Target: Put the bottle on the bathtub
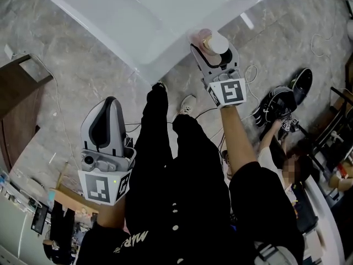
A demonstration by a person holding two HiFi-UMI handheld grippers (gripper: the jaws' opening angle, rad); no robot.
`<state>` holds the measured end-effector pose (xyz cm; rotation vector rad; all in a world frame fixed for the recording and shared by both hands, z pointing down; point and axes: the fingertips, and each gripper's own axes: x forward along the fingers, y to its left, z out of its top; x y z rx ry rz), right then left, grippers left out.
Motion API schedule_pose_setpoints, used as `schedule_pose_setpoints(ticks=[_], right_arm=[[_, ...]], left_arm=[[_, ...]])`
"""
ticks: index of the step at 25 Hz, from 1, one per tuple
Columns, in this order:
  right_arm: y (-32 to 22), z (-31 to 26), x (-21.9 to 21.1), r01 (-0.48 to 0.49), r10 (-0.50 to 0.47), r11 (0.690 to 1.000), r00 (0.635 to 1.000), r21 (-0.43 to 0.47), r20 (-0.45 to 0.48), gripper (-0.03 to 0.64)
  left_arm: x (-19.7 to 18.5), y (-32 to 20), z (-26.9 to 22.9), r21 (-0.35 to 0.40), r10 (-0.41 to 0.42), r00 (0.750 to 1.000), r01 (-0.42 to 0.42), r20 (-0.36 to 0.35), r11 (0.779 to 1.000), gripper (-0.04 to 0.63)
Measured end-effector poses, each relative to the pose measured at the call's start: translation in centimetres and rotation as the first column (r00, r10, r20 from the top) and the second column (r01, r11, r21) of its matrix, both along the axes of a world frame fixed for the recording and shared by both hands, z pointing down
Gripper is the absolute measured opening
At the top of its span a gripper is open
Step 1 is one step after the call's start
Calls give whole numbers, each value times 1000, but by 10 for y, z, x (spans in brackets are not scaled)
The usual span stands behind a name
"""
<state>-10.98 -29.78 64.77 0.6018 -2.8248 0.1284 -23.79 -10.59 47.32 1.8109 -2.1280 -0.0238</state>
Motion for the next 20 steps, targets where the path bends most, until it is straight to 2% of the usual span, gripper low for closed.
schedule_pose_setpoints(ticks=[4, 9, 13, 15, 18, 20], right_arm=[[2, -35, 19, 39, -38, 999, 999, 34, -7, 290], [18, -90, 58, 96, -96, 995, 995, 17, -19, 276], [23, -151, 77, 53, -53, 998, 999, -17, 8, 133], [24, -181, 86, 3, -2, 1000, 1000, -30, 24, 102], [22, -229, 100, -77, 80, 997, 992, -25, 96, -8], [23, -261, 106, -97, 98, 995, 985, -10, 141, -12]], left_arm=[[0, -3, -29, 13, -4, 998, 4, 66, 1000, 11], [3, 5, -72, 47, -9, 993, 3, 118, 999, 11], [3, 13, -104, 75, -44, 989, 34, 138, 997, 11], [4, 16, -118, 85, -67, 987, 55, 144, 995, 11], [9, 21, -138, 102, -70, 988, 57, 135, 993, 11], [16, 23, -147, 105, -37, 992, 24, 124, 994, 11]])
